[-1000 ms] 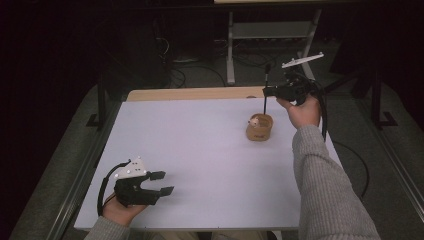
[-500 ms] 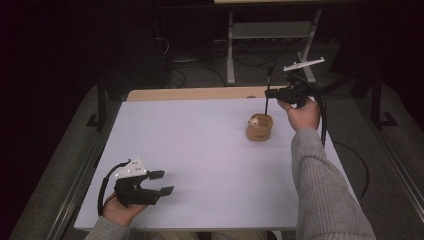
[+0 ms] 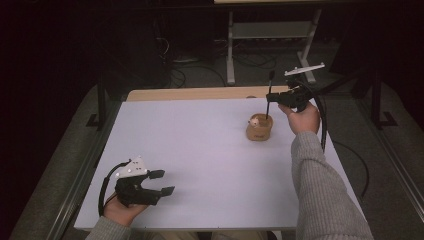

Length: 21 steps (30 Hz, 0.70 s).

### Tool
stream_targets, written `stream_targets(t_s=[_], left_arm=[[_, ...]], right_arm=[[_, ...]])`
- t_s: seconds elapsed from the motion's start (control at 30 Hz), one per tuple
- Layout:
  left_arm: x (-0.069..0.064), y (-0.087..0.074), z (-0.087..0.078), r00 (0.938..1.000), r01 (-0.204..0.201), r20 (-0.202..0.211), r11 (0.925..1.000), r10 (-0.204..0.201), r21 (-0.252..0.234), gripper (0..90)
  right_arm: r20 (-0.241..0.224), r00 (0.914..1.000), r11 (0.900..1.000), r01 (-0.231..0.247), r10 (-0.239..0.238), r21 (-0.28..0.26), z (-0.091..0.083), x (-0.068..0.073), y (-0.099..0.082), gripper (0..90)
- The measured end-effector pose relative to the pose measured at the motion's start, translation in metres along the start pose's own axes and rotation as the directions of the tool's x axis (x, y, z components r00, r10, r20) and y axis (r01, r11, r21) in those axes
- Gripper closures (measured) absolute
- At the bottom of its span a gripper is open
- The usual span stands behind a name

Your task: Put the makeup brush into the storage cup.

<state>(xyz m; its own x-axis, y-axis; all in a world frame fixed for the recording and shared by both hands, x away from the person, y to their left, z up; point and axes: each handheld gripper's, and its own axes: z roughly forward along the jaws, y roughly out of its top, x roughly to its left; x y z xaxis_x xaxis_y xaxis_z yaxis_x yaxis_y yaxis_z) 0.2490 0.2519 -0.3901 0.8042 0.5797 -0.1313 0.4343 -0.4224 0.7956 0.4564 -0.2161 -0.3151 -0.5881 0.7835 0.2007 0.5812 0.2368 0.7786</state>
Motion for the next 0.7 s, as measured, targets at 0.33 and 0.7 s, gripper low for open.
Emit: stream_targets(t_s=[0.33, 0.7], left_arm=[[0.001, -0.001, 0.001, 0.9999, 0.002, -0.012, 1.0, -0.002, 0.004, 29.9], [0.001, -0.001, 0.002, 0.9999, -0.003, -0.01, 0.9999, 0.003, 0.012, 29.4]], right_arm=[[0.005, 0.9999, 0.9999, -0.012, 0.012, 0.001, 0.005, -0.002, -0.005, 84.8], [-0.005, 0.9998, 0.9998, -0.019, 0.019, 0.001, 0.011, -0.001, -0.012, 84.8]])
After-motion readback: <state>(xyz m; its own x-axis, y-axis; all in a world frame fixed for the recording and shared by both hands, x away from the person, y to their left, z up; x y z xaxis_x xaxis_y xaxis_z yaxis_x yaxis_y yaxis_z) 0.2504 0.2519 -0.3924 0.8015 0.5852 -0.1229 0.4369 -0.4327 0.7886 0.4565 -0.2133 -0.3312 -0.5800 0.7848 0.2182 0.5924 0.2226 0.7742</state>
